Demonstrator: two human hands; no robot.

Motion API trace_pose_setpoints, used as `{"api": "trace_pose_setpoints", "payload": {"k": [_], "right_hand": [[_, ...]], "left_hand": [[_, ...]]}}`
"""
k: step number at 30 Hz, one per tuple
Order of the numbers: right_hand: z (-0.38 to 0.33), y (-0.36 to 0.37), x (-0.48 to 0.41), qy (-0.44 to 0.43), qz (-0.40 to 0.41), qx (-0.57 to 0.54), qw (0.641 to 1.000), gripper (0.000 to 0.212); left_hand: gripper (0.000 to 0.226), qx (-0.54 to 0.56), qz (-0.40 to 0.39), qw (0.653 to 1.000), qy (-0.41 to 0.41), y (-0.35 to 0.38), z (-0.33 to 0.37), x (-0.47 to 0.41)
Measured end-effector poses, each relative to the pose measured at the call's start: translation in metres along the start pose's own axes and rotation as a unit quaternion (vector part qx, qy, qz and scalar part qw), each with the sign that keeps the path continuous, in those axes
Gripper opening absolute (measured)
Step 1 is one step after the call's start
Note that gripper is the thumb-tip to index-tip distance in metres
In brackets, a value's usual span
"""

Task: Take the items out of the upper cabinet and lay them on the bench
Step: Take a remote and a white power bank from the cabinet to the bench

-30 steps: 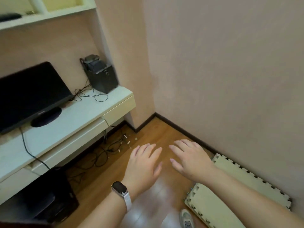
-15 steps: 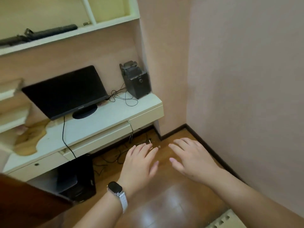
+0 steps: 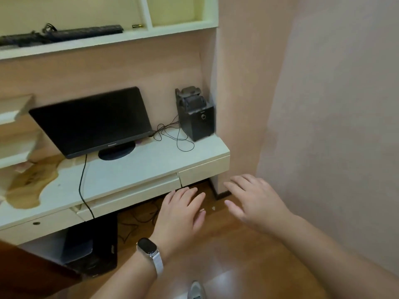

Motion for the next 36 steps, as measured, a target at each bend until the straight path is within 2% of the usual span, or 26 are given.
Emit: {"api": "trace_pose_setpoints", "payload": {"k": [4,8,13,24,36], "right_hand": [[0.005,-0.005,-0.064,0.008,-0.013,0.032,0.999,0.045],[0.008,-0.012,-0.128,0.022,0.009,0.043,0.999,0.045],[0.016,-0.013,-0.194,0.041,0.018,0.055,0.997,0.05],[0.054,-0.013,-0.293,0.036,-0.006,0.053,0.998,0.056],[0.148,-0.065,-0.421,-0.041,0.124,0.027,0.991,0.05]], "left_hand": [[0.038,0.019,0.036,0.999,0.009,-0.006,-0.047,-0.054],[0.04,0.027,0.061,0.998,0.012,-0.011,-0.097,-0.104],[0.041,0.036,0.051,0.998,0.018,-0.002,-0.145,-0.159],[0.042,0.04,0.083,0.996,0.021,-0.012,-0.186,-0.255],[0.041,-0.012,0.155,0.988,0.002,-0.054,-0.192,-0.4]]}}
Point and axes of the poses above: each hand's wrist, its own x-axis away from the middle knuckle, its own y-axis out of the palm, z = x × y, the point moved 8 cm from there along -x, towards the middle knuckle, and after that the axes turned 5 degrees about -z, right-handed, at the moved point
